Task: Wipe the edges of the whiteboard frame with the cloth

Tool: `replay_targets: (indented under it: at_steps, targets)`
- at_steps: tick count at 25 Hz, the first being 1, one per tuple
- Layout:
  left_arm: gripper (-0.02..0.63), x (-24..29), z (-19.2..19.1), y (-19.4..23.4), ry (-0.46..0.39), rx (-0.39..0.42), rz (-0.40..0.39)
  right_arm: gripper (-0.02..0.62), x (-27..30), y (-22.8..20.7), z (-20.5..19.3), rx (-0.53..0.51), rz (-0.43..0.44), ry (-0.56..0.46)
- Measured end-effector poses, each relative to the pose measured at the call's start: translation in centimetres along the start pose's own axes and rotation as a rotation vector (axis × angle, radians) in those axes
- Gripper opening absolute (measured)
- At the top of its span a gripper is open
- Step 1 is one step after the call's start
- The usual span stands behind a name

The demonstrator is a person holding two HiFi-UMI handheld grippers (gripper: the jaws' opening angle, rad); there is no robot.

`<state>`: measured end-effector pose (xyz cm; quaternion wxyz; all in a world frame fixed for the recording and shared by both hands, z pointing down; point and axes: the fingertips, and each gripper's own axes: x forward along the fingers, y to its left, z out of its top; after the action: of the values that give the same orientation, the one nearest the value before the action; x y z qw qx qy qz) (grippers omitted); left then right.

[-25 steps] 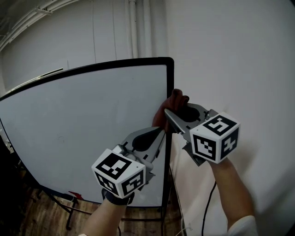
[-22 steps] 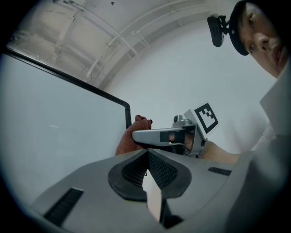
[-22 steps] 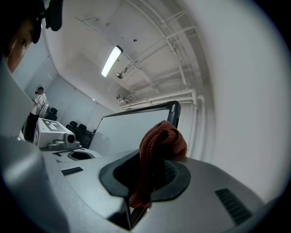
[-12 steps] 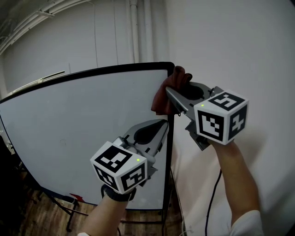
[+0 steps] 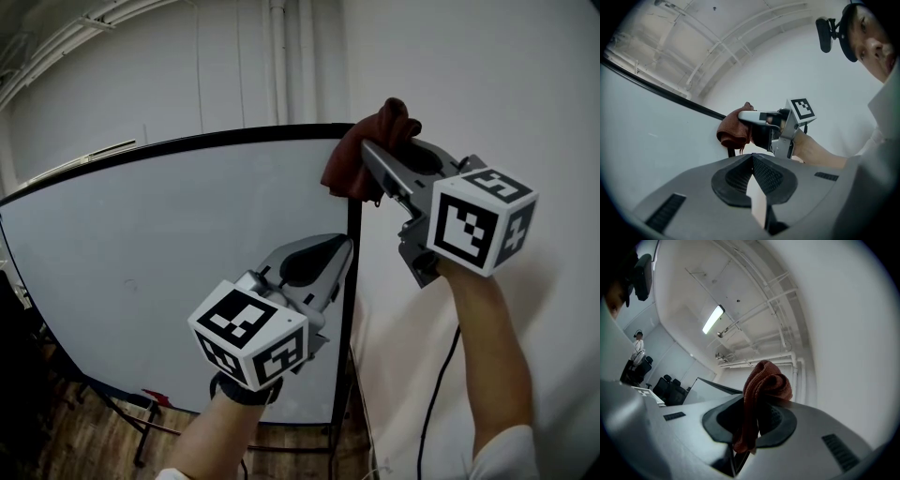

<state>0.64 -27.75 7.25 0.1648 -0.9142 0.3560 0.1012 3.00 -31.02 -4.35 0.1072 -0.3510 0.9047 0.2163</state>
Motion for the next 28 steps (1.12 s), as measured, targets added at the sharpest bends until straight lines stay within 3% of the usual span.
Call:
replay_targets:
  at_steps: [3, 9, 16, 20, 28]
  targets:
    - [0.009, -0.2, -0.7, -0.1, -0.003, 0.004, 0.0, 0.058, -0.3, 0.0, -0.6, 0.009, -0.004, -0.01]
    - [0.009, 0.4, 1.2, 0.7, -0.011, -0.004, -0.002, 0.058, 0.0, -0.9, 3.5, 0.022, -0.001, -0.117]
    - [0.009, -0.8, -2.1, -0.2, 0.008, 0.002, -0.002, 0.057, -1.0, -1.0, -3.2, 0.087, -0.026, -0.022]
    - [0.009, -1.4, -3.1, -0.3, 0.022, -0.007, -0.003, 0.057, -1.4, -0.2, -5.1, 0.115, -0.015, 0.011]
    - [0.009, -1.2, -4.0, 0.4, 0.054, -0.053, 0.001, 0.057, -1.0, -2.0, -7.7, 0.266, -0.009, 0.039]
